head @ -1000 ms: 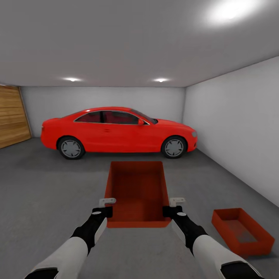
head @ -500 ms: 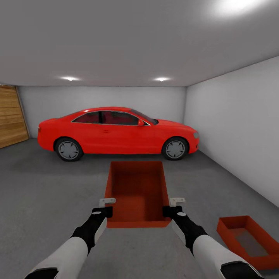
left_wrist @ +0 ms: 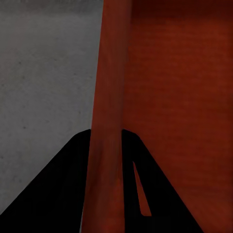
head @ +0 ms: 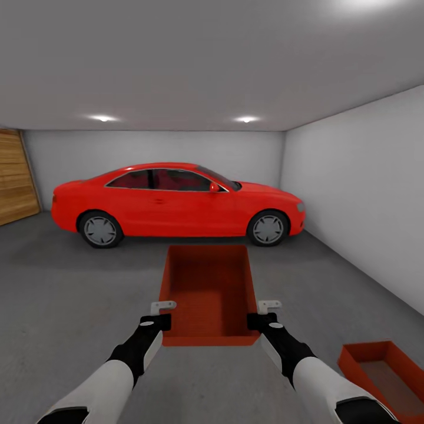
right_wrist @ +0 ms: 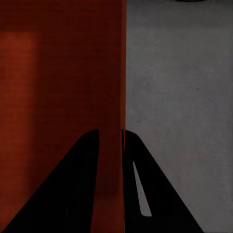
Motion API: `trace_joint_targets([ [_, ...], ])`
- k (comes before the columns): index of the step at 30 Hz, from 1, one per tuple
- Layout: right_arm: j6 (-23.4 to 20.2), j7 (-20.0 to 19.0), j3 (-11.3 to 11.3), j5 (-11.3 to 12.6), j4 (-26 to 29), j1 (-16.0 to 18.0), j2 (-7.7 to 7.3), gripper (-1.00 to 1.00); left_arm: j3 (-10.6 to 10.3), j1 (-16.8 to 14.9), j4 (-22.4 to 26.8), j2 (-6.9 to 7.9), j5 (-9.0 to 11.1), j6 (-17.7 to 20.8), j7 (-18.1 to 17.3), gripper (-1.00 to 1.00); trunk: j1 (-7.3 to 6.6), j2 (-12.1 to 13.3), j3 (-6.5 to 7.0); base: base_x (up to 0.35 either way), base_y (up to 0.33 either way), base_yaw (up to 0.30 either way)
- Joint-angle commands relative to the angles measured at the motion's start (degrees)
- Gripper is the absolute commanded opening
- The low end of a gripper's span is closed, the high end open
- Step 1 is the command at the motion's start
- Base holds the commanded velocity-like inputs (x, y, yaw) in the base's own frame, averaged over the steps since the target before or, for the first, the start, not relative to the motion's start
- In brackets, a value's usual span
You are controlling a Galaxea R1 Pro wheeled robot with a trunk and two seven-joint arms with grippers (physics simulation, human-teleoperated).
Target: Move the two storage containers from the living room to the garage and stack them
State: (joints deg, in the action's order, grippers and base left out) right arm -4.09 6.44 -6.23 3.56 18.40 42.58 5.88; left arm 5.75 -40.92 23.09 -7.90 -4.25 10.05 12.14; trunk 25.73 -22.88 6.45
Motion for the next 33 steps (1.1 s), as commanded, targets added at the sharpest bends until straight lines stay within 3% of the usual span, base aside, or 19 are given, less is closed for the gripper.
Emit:
trace_joint_targets([
  [1,-0.3,-0.4,-0.3,1.5,0.1,0.0,0.01,-1.0,1.7,0.0,2.8,-0.1,2.1,0.5,3.9,-1.0,0.05,0.0,-0.03,0.322,0.0,0.0],
  [33,-0.4,-0.5,-0.3,1.5,0.1,0.0,-0.07,-1.0,1.8,0.0,2.8,-0.1,2.1,0.4,3.9,-1.0,0.05,0.0,-0.03,0.322,0.0,0.0],
])
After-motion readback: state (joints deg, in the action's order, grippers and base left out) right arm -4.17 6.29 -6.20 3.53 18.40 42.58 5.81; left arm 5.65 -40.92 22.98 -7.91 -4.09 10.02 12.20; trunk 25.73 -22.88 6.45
